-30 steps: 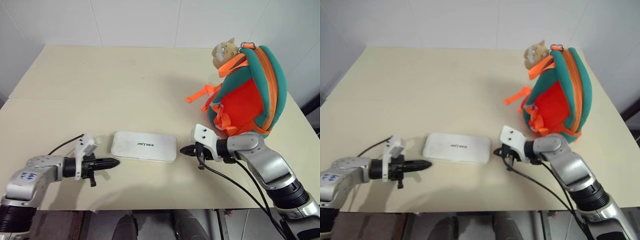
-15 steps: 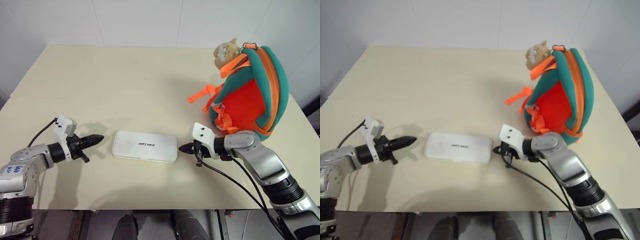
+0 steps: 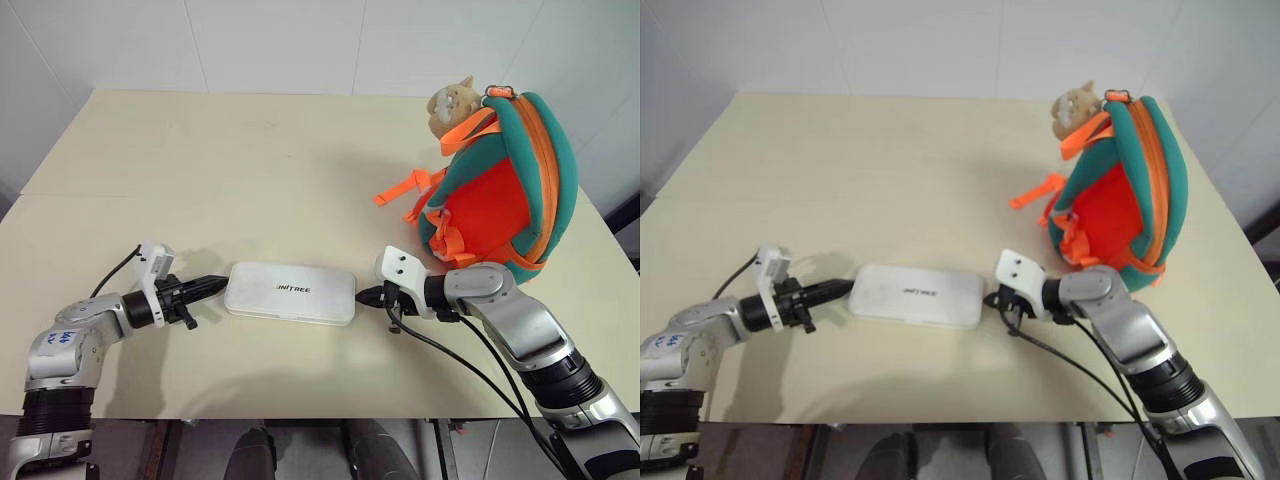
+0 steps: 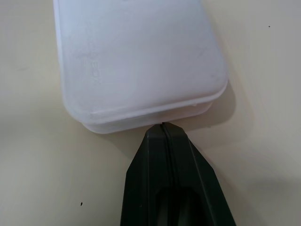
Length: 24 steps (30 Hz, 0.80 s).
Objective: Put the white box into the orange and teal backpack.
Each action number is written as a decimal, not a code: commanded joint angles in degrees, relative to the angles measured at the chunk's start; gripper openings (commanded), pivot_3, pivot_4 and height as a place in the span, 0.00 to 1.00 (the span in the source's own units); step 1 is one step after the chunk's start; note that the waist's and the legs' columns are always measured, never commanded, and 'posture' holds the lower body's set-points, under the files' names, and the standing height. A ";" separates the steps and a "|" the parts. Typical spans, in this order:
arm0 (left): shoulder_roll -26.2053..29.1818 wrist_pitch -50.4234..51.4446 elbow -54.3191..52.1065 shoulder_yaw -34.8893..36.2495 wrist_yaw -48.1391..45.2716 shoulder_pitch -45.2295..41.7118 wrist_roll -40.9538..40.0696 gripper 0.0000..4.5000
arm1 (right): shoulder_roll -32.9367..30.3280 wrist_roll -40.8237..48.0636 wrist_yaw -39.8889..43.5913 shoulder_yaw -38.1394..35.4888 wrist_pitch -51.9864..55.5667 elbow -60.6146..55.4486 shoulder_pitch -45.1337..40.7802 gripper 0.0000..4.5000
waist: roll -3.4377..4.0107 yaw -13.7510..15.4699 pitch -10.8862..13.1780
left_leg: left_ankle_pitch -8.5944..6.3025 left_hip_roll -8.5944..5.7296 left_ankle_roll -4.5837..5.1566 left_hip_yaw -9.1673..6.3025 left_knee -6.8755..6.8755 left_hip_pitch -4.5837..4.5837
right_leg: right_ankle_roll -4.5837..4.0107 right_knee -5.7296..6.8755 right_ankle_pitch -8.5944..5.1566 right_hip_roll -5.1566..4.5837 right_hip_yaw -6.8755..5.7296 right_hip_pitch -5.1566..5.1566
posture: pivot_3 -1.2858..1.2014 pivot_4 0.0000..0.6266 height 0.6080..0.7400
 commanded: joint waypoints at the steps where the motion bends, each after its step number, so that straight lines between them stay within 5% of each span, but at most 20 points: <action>1: -0.12 -1.11 0.10 -0.68 -1.63 -1.14 -0.19 0.00 | 0.26 0.12 -0.09 0.23 -1.03 -2.04 -0.32 0.00 | 0.00 -0.06 0.00 | 0.00 0.00 0.00 0.00 0.00 0.00 | 0.00 0.00 0.00 0.00 0.00 0.00 | 0.52 0.24 1.00; 24: 4.62 6.98 -13.80 -5.62 -4.95 4.95 -1.26 0.00 | -4.30 1.76 4.35 -0.54 0.60 -5.92 -0.16 0.00 | 0.00 -0.03 0.00 | 0.00 0.00 0.00 0.01 -0.01 0.01 | 0.00 -0.01 0.00 0.00 0.02 0.00 | 0.52 0.24 1.00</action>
